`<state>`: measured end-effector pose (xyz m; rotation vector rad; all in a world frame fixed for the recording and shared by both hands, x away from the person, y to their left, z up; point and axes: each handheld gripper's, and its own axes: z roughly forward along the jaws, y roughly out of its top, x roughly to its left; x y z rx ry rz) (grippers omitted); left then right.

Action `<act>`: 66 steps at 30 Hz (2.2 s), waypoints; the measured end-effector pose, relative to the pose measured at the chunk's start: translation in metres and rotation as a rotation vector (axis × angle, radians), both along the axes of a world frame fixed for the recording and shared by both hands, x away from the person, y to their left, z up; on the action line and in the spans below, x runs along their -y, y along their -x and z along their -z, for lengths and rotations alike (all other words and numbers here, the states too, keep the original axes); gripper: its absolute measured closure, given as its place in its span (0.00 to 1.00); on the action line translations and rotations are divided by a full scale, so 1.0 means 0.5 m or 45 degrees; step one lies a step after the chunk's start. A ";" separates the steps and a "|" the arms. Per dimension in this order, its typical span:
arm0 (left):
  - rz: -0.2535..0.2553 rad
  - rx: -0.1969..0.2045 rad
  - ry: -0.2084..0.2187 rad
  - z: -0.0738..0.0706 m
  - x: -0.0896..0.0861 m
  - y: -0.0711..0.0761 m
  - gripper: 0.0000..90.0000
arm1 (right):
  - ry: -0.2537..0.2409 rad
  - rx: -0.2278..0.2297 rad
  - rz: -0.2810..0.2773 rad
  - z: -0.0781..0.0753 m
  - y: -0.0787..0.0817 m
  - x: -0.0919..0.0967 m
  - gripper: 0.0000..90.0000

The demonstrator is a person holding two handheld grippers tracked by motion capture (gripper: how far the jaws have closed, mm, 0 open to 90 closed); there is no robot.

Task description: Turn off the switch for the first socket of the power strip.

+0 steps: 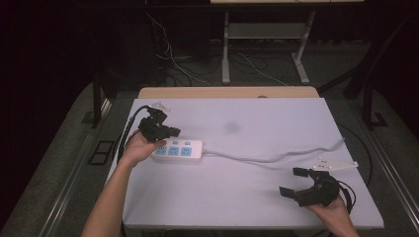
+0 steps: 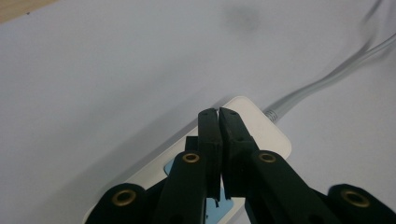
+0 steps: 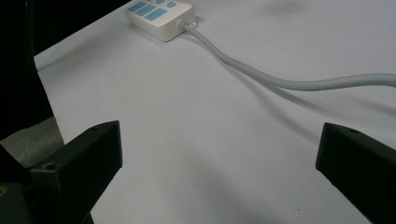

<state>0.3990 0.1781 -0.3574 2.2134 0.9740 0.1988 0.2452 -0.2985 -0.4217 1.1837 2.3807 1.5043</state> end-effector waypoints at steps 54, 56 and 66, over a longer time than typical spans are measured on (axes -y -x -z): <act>-0.061 0.194 0.298 0.030 -0.036 0.223 0.00 | -0.004 0.002 0.010 -0.002 0.001 -0.003 0.00; -0.060 0.191 0.299 0.036 -0.034 0.227 0.00 | -0.004 0.001 0.008 -0.002 0.001 -0.003 0.00; -0.045 0.188 0.316 0.059 -0.027 0.248 0.00 | -0.004 0.001 0.008 -0.002 0.001 -0.003 0.00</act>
